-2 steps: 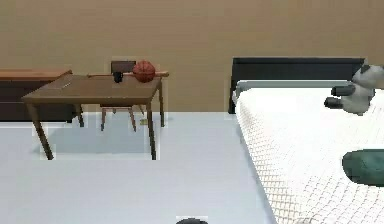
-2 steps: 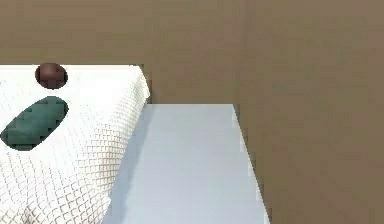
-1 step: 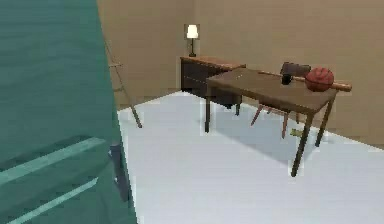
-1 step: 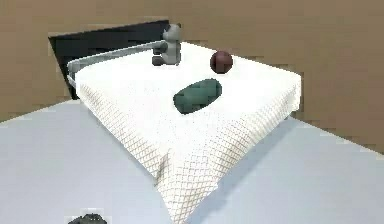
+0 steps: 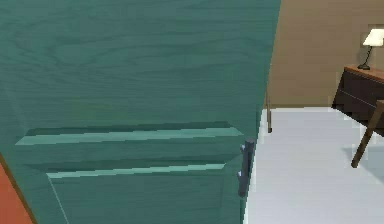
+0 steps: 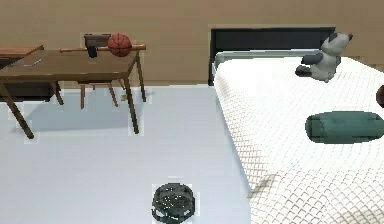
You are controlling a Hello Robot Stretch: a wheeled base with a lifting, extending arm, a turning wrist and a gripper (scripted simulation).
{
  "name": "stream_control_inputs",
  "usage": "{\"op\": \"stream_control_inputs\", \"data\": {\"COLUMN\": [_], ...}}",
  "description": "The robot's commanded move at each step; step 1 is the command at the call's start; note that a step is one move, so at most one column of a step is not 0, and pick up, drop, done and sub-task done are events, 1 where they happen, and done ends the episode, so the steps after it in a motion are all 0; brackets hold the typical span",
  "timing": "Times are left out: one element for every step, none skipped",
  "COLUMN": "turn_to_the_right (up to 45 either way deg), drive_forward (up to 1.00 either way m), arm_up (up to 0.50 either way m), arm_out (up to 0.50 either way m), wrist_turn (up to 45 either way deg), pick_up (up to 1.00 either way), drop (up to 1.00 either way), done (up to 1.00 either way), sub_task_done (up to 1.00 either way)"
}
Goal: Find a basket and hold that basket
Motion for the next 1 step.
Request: {"op": "stream_control_inputs", "data": {"turn_to_the_right": [0.0], "drive_forward": [0.0], "arm_up": [0.1], "arm_out": [0.0], "wrist_turn": [0.0], "pick_up": [0.0], "drop": [0.0], "done": [0.0], "sub_task_done": [0.0]}}
